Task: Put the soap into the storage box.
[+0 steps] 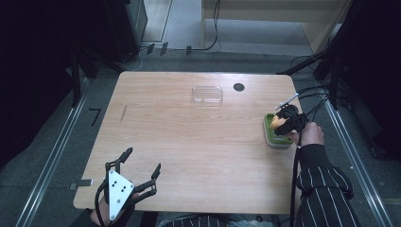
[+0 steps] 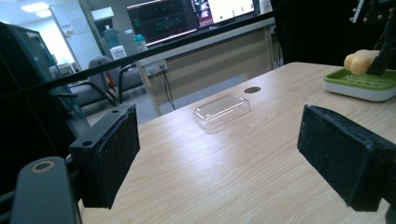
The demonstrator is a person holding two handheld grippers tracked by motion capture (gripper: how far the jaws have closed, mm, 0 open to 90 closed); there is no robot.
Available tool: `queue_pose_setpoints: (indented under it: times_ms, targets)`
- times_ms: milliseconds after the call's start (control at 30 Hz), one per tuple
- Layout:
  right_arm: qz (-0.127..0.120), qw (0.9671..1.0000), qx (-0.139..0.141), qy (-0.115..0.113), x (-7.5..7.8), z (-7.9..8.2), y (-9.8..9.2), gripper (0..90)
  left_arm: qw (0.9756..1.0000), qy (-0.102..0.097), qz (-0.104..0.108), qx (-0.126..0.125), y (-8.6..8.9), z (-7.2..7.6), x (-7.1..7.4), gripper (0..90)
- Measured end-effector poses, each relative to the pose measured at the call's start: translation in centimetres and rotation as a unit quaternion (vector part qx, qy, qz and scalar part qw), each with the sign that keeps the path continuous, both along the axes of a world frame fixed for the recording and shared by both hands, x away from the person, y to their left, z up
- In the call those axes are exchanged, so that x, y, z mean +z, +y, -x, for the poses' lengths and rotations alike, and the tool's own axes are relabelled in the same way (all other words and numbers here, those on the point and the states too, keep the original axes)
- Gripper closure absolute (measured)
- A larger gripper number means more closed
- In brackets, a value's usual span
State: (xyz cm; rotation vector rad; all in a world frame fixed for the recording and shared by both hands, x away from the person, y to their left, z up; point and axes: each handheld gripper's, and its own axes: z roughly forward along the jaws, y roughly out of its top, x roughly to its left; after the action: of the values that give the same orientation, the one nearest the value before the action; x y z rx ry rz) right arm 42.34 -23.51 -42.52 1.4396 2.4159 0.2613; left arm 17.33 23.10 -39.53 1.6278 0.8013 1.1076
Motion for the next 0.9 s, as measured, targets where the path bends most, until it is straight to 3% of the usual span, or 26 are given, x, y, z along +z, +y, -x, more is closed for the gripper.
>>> queue_pose_setpoints:
  times_ms: [533,900]
  targets:
    - [0.009,0.9995,0.008,0.028,-1.0,-1.5,0.0,40.4,1.0000,0.002,0.001,0.002,0.0,0.0,0.0,13.0]
    - [0.016,0.9992,0.006,0.036,-1.5,-1.8,0.0,40.3,1.0000,0.002,-0.001,0.000,0.0,0.0,0.0,13.0]
